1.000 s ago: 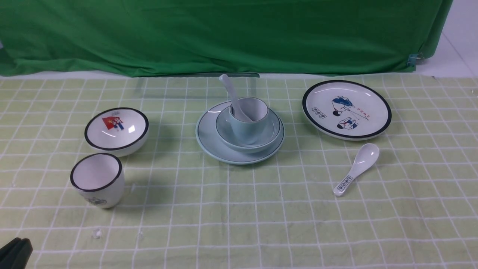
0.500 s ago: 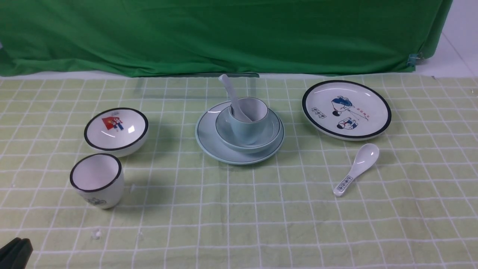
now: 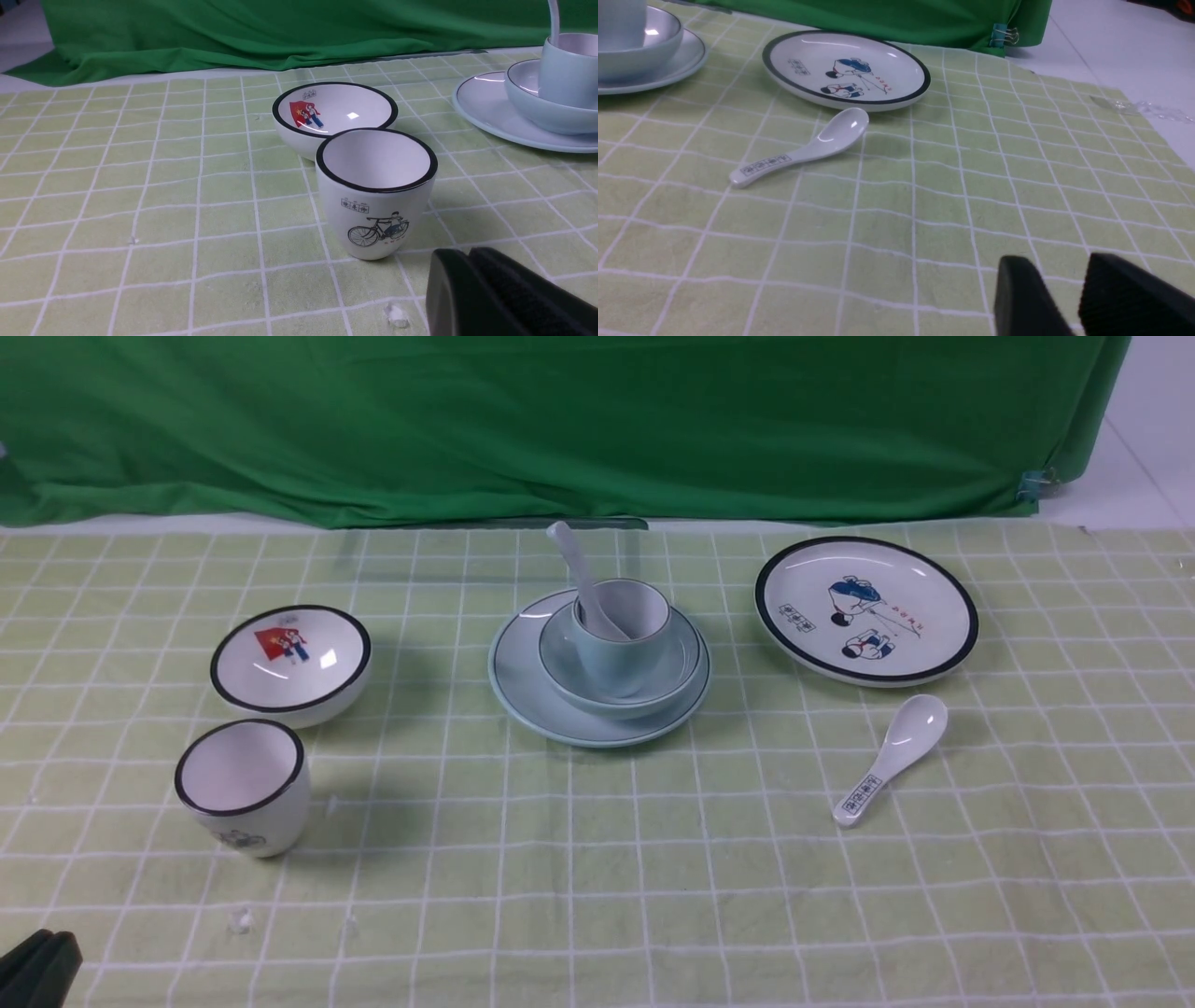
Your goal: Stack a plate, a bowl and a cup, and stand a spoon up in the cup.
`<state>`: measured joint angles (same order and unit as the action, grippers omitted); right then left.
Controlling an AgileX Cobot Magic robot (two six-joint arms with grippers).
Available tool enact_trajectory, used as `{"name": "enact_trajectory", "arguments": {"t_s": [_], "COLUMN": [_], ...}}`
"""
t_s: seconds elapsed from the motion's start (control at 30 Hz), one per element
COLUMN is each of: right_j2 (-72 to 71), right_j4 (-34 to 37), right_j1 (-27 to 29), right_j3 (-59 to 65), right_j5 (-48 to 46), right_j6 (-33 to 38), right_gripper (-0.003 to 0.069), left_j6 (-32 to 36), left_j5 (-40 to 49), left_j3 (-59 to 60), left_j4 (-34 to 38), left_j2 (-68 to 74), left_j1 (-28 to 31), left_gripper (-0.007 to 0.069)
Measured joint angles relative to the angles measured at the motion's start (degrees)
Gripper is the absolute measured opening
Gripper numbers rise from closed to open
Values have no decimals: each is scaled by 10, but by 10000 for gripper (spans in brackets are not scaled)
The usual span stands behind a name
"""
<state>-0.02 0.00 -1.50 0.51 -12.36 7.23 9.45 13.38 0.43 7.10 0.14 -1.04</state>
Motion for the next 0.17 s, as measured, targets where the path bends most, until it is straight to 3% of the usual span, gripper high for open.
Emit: {"name": "enact_trajectory", "arguments": {"t_s": [0.17], "right_j2": [0], "right_j4": [0], "right_j1": [0], "right_j3": [0], "right_j5": [0], "right_j6": [0], "right_gripper": [238], "left_j6": [0], "left_j5": [0], "left_j3": [0], "left_j4": [0], "left_j2": [0], "left_j1": [0], "left_gripper": [-29]}}
